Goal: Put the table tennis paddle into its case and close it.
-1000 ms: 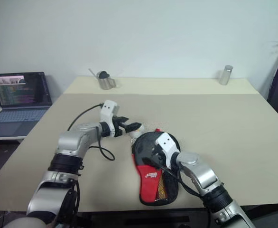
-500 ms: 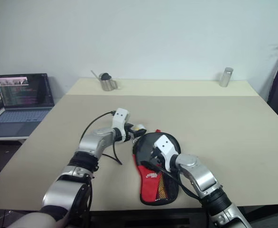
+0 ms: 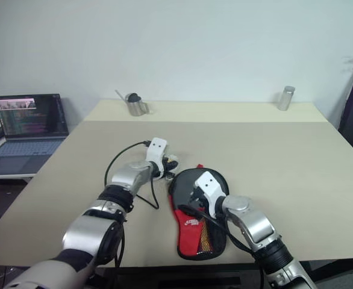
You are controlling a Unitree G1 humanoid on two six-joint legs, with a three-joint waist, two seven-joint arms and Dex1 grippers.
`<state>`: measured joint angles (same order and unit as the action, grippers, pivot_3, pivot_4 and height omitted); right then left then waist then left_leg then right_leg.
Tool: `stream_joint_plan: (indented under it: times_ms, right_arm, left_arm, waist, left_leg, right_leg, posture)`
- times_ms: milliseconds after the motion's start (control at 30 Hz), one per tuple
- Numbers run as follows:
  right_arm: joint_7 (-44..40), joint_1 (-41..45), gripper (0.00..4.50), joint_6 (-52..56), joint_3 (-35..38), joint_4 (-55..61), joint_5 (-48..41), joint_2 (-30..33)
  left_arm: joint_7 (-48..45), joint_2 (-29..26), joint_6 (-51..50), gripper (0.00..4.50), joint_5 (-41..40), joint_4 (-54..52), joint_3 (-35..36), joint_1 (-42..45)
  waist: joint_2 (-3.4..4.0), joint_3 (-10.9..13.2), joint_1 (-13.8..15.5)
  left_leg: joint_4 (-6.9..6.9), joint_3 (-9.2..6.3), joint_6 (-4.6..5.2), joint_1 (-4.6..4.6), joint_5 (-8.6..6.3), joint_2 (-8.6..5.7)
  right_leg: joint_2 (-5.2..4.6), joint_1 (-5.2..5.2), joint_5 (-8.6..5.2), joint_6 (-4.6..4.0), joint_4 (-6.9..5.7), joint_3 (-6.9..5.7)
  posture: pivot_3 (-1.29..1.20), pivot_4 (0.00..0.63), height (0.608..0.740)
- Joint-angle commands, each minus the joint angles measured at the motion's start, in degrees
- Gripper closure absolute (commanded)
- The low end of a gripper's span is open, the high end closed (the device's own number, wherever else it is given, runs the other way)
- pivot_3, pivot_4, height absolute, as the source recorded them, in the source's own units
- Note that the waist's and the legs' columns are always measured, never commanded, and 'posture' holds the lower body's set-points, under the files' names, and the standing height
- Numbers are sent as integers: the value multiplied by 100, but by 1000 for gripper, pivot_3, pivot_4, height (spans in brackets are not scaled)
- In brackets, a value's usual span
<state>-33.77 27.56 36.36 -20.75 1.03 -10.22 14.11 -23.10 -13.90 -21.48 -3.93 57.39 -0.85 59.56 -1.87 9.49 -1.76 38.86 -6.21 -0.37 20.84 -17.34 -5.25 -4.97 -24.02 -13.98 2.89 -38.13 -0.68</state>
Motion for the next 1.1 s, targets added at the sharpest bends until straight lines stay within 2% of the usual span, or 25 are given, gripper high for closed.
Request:
stream_joint_plan:
  times_ms: [33,233,467,1100]
  right_arm:
    - [-121,-193,0,435,-154,-154,-1,3]
    - [-234,-160,0,561,-243,-157,-7,-31]
    - [-445,-145,0,781,-393,-41,-6,-5]
    - [-309,-414,0,1429,-408,650,-86,-158]
  left_arm:
    - [144,-41,505,4091,123,243,76,444]
    - [315,-3,1338,4096,674,1204,-206,1027]
    - [854,358,2086,4097,1716,1894,-898,1520]
    - [2380,1132,2691,4100,3905,2196,-2452,1961]
  waist:
    - [0,0,4]
    - [0,0,5]
    - [-1,0,4]
    - [-1,1,22]
  left_leg:
    - [0,-1,0,0,0,0]
    - [0,0,0,2,0,-1]
    - [-3,2,0,3,0,-3]
    - [-4,3,0,8,0,-5]
  right_leg:
    - [0,0,0,0,0,-1]
    - [0,-1,0,1,1,-3]
    - [0,-1,0,2,4,-8]
    - [1,-4,-2,6,4,-11]
  posture:
    - [0,150,740]
    - [0,150,740]
    - [0,150,740]
    - [0,150,740]
